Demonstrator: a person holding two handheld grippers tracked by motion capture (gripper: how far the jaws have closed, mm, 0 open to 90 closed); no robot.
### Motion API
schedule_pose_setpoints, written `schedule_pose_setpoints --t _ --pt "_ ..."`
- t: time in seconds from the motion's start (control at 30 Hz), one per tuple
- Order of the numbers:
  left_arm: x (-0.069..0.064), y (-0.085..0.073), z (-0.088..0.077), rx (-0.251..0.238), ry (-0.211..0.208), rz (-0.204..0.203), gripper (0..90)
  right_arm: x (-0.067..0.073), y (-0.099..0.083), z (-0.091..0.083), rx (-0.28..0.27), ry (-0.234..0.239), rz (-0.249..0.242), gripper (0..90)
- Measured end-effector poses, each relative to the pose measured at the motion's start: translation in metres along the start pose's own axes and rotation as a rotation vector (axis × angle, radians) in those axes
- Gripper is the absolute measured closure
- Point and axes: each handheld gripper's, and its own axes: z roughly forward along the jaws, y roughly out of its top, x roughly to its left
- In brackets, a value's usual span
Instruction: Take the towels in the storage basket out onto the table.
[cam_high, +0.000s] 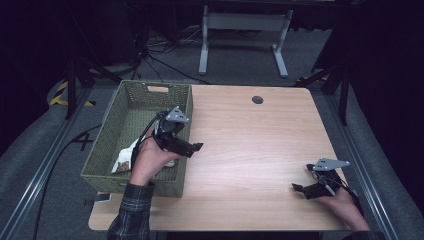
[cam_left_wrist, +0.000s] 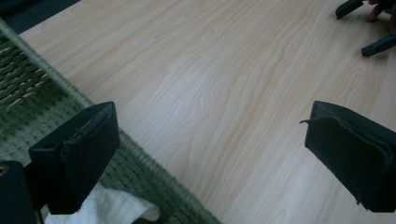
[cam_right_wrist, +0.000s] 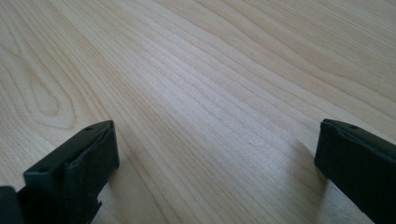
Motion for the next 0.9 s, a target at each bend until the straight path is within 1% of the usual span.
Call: schedule_pose_setpoints --t 0.07,0.2,0.3,0.4,0.43,0.5,0.53,0.57,0.6,0.63,0.67,0.7,0.73,0.8,0.83,0.9 --pt "0.003 -0.002 -0.003 -0.005 0.016 -0.006 3.9 0.0 0.0 0.0 0.0 0.0 0.0 0.0" --pt "0.011 -0.008 -0.008 -0.003 0.027 -0.027 4.4 0.0 0.0 0.0 0.0 0.0 0.0 0.0" --pt "0.016 -0.012 -0.012 -0.008 0.047 -0.042 4.9 0.0 0.0 0.0 0.0 0.0 0.0 0.0" --pt "0.022 -0.016 -0.016 -0.002 0.066 -0.05 6.1 0.0 0.0 0.0 0.0 0.0 0.0 0.0" --pt "0.024 -0.018 -0.017 -0.008 0.068 -0.052 6.2 0.0 0.0 0.0 0.0 0.0 0.0 0.0" --pt "0.03 -0.022 -0.018 0.002 0.087 -0.054 7.9 0.0 0.0 0.0 0.0 0.0 0.0 0.0" --pt "0.032 -0.024 -0.019 0.011 0.093 -0.065 8.2 0.0 0.0 0.0 0.0 0.0 0.0 0.0" --pt "0.035 -0.028 -0.019 0.009 0.103 -0.077 8.7 0.0 0.0 0.0 0.0 0.0 0.0 0.0" --pt "0.035 -0.028 -0.019 0.009 0.103 -0.077 9.1 0.0 0.0 0.0 0.0 0.0 0.0 0.0" --pt "0.04 -0.032 -0.019 0.019 0.117 -0.081 9.7 0.0 0.0 0.0 0.0 0.0 0.0 0.0" --pt "0.042 -0.034 -0.019 0.018 0.118 -0.104 9.8 0.0 0.0 0.0 0.0 0.0 0.0 0.0" --pt "0.042 -0.034 -0.019 0.018 0.118 -0.104 9.9 0.0 0.0 0.0 0.0 0.0 0.0 0.0" --pt "0.045 -0.037 -0.019 0.02 0.128 -0.111 9.9 0.0 0.0 0.0 0.0 0.0 0.0 0.0" --pt "0.05 -0.041 -0.019 0.033 0.14 -0.112 10.2 0.0 0.0 0.0 0.0 0.0 0.0 0.0" --pt "0.052 -0.043 -0.019 0.041 0.143 -0.129 10.2 0.0 0.0 0.0 0.0 0.0 -0.001 0.0" --pt "0.056 -0.046 -0.017 0.041 0.149 -0.127 10.2 0.0 0.0 0.0 0.0 0.0 0.0 0.0"
